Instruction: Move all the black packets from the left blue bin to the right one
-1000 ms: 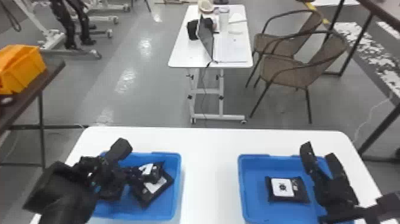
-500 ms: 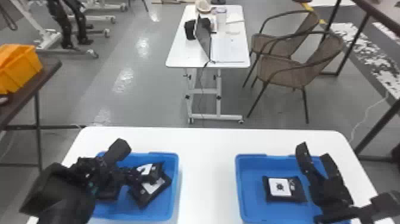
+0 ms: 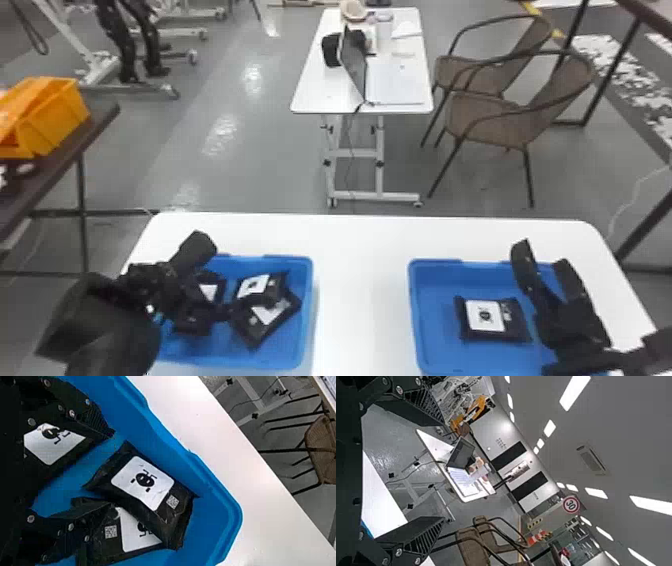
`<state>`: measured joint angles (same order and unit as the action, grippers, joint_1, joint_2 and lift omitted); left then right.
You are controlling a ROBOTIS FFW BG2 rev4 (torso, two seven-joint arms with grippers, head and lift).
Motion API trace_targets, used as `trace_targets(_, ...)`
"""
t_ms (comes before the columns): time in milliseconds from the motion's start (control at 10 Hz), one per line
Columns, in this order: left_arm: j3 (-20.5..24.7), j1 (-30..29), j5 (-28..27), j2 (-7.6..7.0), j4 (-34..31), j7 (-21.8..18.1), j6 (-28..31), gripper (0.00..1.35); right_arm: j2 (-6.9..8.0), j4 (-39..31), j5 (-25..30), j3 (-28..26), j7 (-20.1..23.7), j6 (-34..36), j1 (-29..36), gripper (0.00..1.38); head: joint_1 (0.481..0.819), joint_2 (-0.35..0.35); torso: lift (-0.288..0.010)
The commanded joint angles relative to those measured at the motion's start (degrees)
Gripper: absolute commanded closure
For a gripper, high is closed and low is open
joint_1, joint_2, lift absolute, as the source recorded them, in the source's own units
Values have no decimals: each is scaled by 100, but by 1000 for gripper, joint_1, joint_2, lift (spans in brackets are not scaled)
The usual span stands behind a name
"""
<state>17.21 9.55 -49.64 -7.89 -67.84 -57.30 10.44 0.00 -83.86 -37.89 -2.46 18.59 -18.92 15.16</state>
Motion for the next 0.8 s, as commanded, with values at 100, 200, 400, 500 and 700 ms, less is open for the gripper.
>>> trace_targets(100,-95,73,16,15,-27,-71,187,-1,5,10,-34,17,13,2,-4,177,695,104,0)
trace_targets(200,-201,55,25,33,-124,-80,328,-1,5,10,-43,17,13,2,-4,177,695,103,0)
trace_targets(400,-429,11,385,-20,-493,-265,767,-1,5,-8,-61,26,13,-7,-13,177,695,87,0)
trace_targets(500,-552,-112,482,-46,-1012,-308,1119,-1,5,-16,-61,35,13,2,-22,177,695,78,0)
trace_targets(700,-623,-138,640,-73,-1372,-300,1453,-1,5,1,-78,44,13,2,-22,177,695,75,0)
